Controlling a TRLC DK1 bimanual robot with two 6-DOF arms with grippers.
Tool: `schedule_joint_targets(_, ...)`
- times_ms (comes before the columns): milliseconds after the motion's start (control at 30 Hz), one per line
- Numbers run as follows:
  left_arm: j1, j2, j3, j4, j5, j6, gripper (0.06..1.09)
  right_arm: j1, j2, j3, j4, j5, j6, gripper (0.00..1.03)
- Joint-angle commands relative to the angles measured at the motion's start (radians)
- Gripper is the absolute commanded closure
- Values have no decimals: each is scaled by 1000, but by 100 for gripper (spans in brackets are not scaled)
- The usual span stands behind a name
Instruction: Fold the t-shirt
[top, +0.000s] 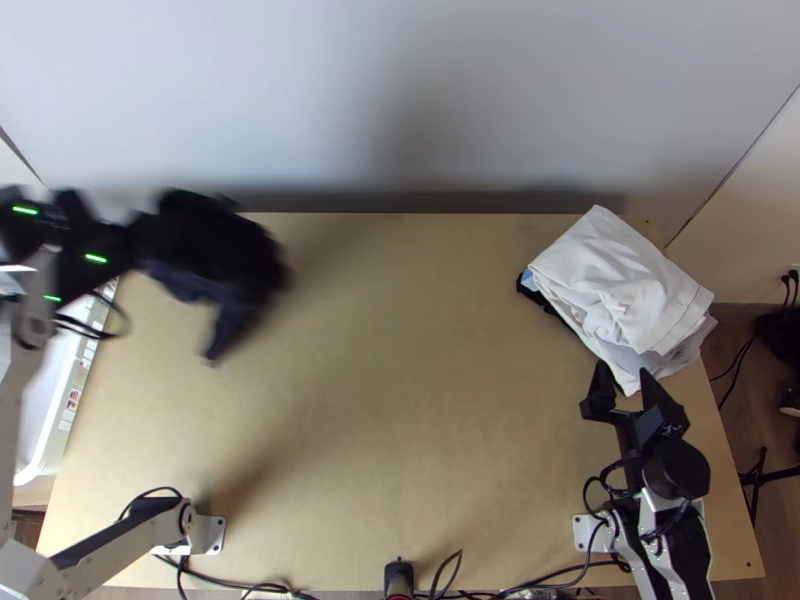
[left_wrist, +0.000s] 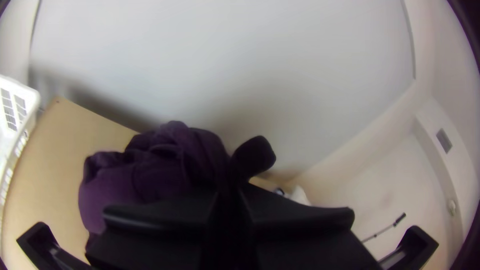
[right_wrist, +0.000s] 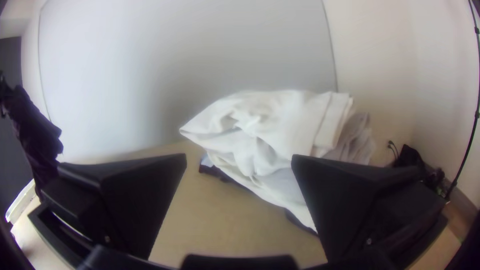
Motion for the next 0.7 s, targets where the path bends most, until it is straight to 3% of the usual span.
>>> schedule_joint_targets(0, -426, 22, -216, 100, -78, -25, 105, 23, -3, 96, -29, -7, 8, 5)
schedule_joint_targets(200, -593, 207, -297, 211, -81, -43, 105, 32, 94, 238, -195, -8, 25, 5)
schedule_joint_targets(367, -726, 381, -314, 344, -90, -43, 105, 27, 178, 366, -252, -13, 51, 5)
schedule_joint_targets(667, -891, 658, -73, 398, -124, -118, 105, 21, 506, 516, -356, -31, 82, 5)
